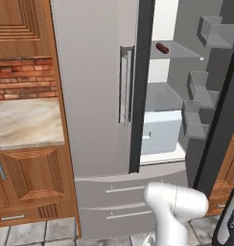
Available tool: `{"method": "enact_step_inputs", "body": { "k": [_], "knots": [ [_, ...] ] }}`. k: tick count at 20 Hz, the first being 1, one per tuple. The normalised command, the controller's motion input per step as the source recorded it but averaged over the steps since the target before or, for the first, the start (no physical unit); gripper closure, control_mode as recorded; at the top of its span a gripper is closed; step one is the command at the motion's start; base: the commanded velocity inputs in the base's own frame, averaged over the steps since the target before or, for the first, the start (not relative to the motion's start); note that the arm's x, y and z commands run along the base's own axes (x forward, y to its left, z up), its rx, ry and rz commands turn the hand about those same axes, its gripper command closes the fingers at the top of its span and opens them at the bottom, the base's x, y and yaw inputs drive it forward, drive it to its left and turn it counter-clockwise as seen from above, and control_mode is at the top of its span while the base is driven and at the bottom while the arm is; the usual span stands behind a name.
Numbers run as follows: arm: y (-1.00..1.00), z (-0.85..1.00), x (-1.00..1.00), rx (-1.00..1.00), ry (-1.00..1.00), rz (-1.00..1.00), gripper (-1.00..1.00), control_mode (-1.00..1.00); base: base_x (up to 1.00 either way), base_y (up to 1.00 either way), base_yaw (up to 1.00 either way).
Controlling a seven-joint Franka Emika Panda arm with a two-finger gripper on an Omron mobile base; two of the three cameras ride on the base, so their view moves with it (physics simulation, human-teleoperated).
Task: Move the hot dog bun to the plate on the dining table and place the condiment next to that plate. Then navigate to the fridge and take the sausage and place it on the plate as well.
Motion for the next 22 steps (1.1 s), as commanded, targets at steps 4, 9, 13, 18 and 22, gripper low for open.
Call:
{"method": "enact_step_inputs", "body": {
  "k": [4,9,13,18,22],
  "knots": [
    [1.00,0.17,0.00,-0.20,0.23,0.02,-1.00,-1.00,0.00,0.00,0.00],
    [1.00,0.06,0.32,-0.19,0.26,0.00,-1.00,-1.00,0.00,0.00,0.00],
    [1.00,0.00,0.97,-0.17,0.29,-0.02,-1.00,-1.00,0.00,0.00,0.00],
    [0.40,-0.03,1.00,-0.07,0.26,-0.02,-1.00,-1.00,0.00,0.00,0.00],
    [-0.05,-0.20,1.00,0.00,0.05,0.00,-1.00,-1.00,0.00,0.00,0.00]
  ]
}}
